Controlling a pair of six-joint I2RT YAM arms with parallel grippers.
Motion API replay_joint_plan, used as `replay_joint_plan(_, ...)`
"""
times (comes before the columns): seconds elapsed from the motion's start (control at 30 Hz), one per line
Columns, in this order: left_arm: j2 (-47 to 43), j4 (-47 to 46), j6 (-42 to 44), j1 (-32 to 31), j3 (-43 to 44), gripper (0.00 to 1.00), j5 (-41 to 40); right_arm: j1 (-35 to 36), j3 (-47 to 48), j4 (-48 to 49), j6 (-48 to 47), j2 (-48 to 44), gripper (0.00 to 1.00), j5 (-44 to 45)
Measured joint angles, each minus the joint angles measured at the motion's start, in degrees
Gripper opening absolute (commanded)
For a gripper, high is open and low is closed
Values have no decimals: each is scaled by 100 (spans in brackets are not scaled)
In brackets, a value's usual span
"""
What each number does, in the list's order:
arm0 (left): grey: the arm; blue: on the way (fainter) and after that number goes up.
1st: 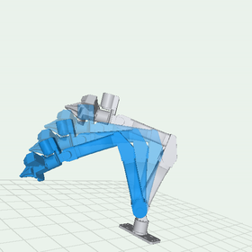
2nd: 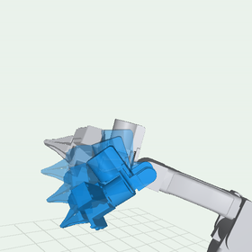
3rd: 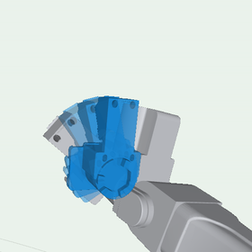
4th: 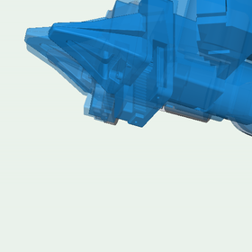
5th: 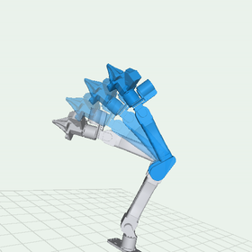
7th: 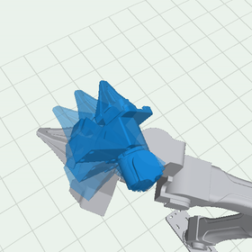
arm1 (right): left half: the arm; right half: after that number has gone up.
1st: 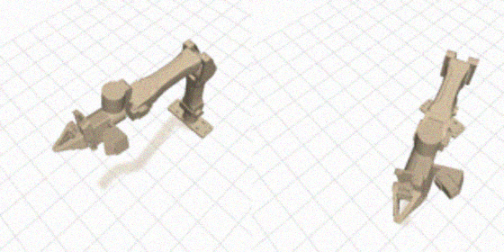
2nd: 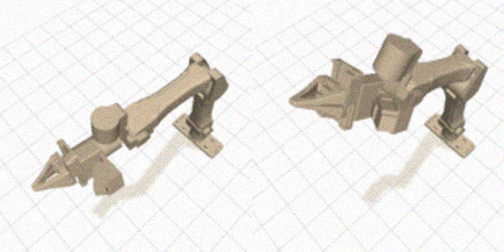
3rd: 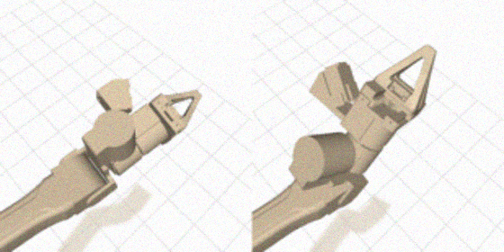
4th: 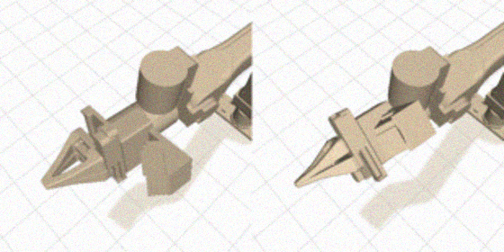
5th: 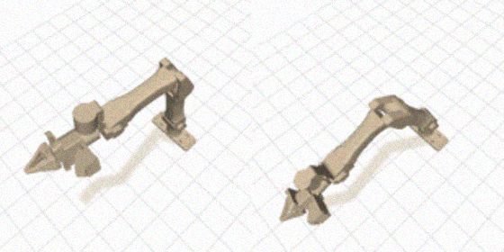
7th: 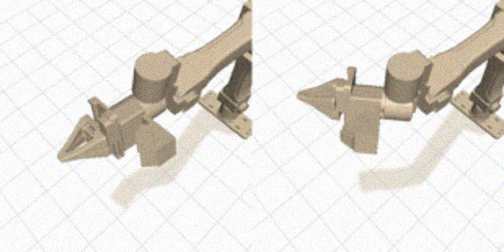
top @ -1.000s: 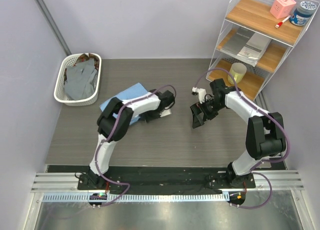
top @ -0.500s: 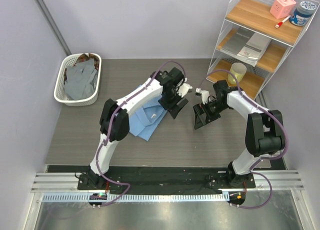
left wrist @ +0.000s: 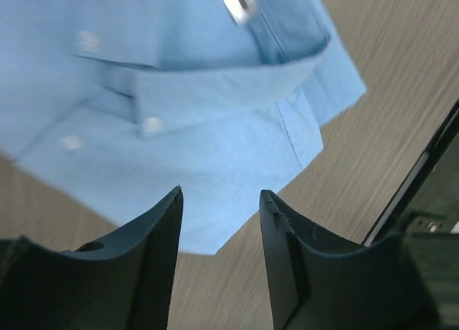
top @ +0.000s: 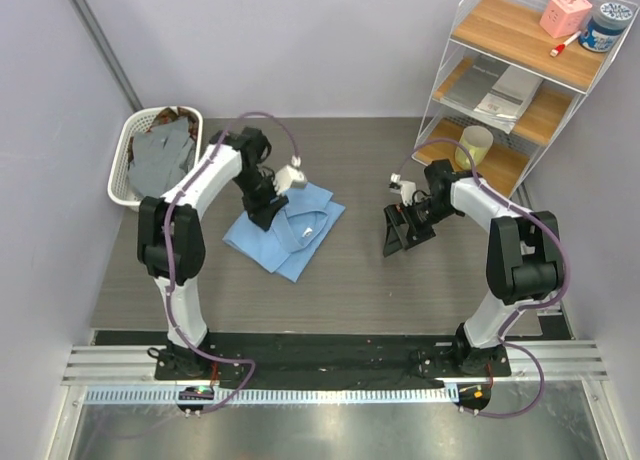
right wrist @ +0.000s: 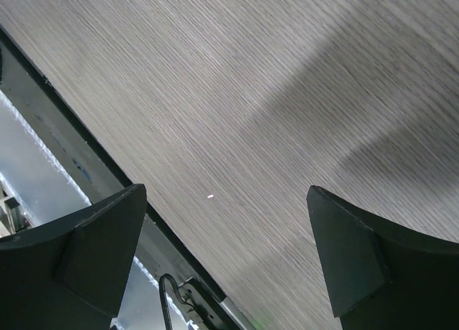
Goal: Fold and stack the long sleeve shirts
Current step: Fold the shirt
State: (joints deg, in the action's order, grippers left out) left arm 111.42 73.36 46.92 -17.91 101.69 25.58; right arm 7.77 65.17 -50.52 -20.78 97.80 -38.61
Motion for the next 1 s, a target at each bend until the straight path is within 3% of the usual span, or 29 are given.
replay_joint_plan(0.2, 122, -531, 597, -356, -1539, 35, -520, 0, 7, -13, 39, 11, 100, -39)
replay_joint_plan(0.37, 540, -960, -136, -953, -1720, 32, -715, -28, 7, -72, 37, 11, 100, -28)
replay_joint_plan(0.5, 739, -1185, -1429, -2162, -1217, 34, -452, -168, 114, -181, 37, 79, 99, -2)
replay_joint_plan(0.6, 1239, -1504, -2697, -3062, -11, 46, 195, -319, 492, -227, 42, 374, 97, 46)
replay_joint_plan(0.67, 1287, -1620, -3257, -3241, 348, 51, 643, -450, 791, -227, 48, 590, 95, 116)
replay_joint_plan(0.77, 905, -2081, -3921, -2780, 181, 59, 1451, -481, 1222, -232, 39, 855, 94, 114)
replay_joint_plan(0.83, 354, -2459, -4207, -2004, -374, 60, 1751, -367, 1449, -232, 50, 1003, 93, 96)
replay_joint_plan(1.0, -201, -2428, -3956, 129, -459, 52, 1574, 251, 1808, -52, 175, 1379, 92, 46)
